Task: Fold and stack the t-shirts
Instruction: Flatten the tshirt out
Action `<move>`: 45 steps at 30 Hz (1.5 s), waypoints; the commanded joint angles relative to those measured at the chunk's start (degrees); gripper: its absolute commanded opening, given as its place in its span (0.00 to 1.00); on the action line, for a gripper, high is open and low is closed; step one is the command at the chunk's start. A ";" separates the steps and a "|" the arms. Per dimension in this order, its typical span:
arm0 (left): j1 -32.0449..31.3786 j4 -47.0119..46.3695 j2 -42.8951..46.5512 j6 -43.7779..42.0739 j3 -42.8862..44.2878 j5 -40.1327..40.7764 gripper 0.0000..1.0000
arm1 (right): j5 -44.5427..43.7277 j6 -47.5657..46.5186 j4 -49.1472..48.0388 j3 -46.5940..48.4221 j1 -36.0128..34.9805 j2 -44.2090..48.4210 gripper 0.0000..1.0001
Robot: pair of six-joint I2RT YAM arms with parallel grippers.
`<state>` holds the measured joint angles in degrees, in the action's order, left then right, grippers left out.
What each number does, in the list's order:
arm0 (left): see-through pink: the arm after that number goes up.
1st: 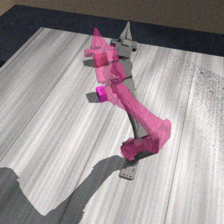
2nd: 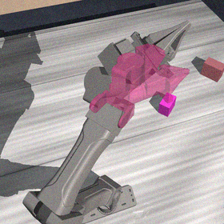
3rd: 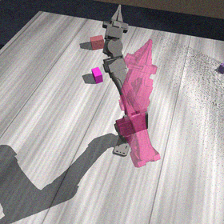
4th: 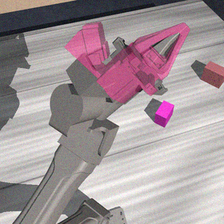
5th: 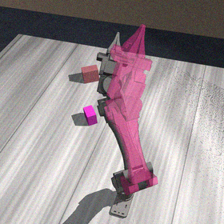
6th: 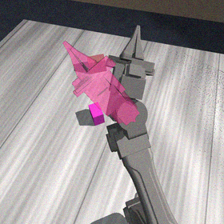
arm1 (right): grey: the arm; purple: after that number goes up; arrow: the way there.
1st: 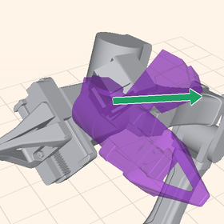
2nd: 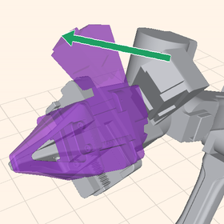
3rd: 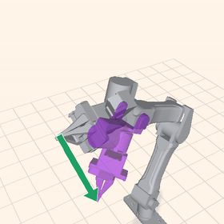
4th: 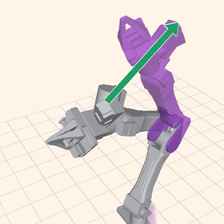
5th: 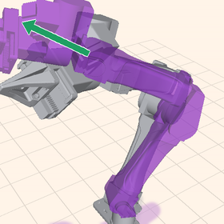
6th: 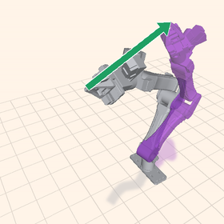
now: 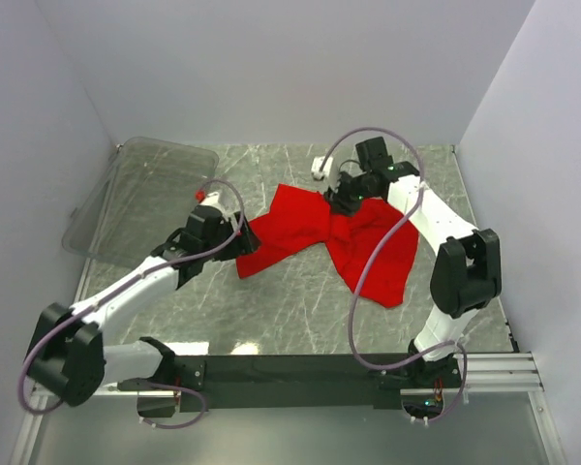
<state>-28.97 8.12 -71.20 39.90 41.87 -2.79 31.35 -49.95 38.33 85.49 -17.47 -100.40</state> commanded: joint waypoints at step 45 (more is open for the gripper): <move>0.41 14.47 28.31 6.95 -2.32 21.51 0.86 | -12.73 -15.09 -4.05 -1.13 -23.13 -12.90 0.15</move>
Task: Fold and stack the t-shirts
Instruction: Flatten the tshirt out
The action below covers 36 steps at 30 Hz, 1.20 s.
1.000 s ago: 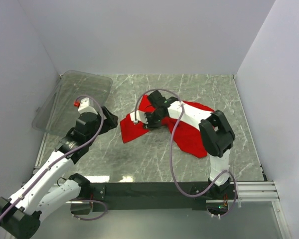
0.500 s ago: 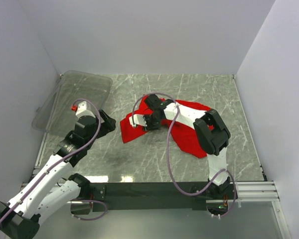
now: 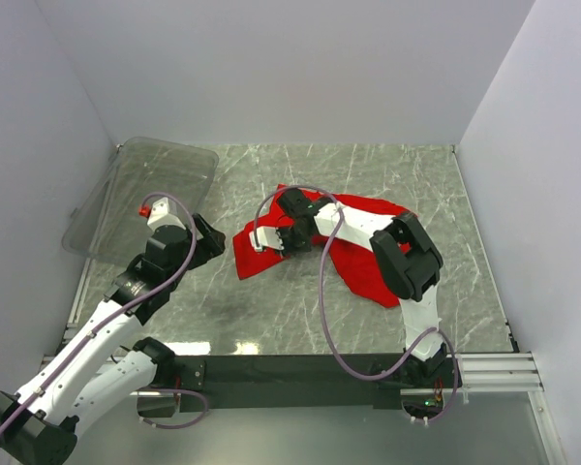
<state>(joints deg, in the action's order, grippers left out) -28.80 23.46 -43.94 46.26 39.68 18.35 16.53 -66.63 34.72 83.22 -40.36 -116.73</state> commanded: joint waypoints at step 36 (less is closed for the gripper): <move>0.14 -22.31 -11.42 -1.17 -5.32 -17.91 0.85 | -21.10 62.92 -23.02 44.91 6.08 -15.72 0.00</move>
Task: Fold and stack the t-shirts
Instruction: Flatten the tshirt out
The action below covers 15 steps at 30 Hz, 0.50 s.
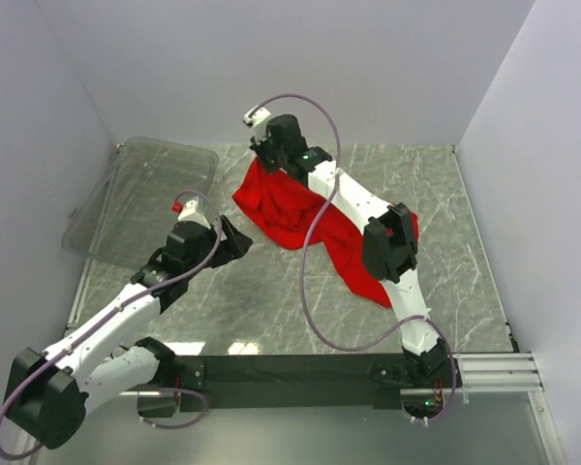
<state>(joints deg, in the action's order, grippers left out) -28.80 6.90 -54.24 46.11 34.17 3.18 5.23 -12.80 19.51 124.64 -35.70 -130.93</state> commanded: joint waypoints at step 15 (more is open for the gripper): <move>0.23 -15.50 -26.78 -0.67 11.25 -9.42 0.82 | 14.59 3.42 -4.05 -2.28 7.22 5.24 0.71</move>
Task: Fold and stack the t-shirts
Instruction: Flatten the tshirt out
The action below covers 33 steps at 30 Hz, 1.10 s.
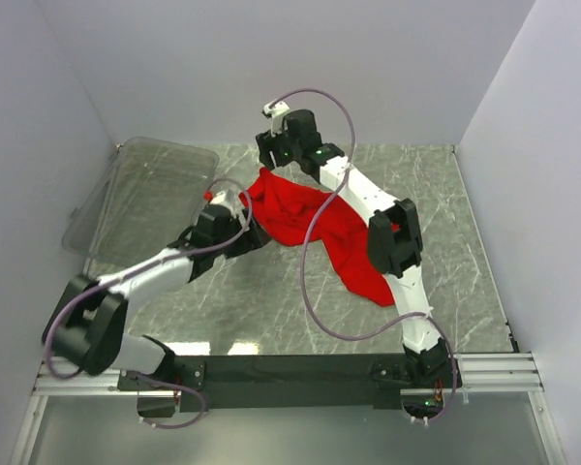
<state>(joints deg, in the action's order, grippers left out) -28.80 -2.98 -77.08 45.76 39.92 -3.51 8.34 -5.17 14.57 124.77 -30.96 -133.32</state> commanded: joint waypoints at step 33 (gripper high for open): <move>-2.40 14.41 -37.80 -0.32 41.99 3.33 0.50 | 29.28 -14.52 9.60 -57.09 20.94 44.19 0.56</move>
<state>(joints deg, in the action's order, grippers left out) -30.85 9.89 -115.79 47.00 79.75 -2.39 36.75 -19.59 24.91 68.23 -10.61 -91.20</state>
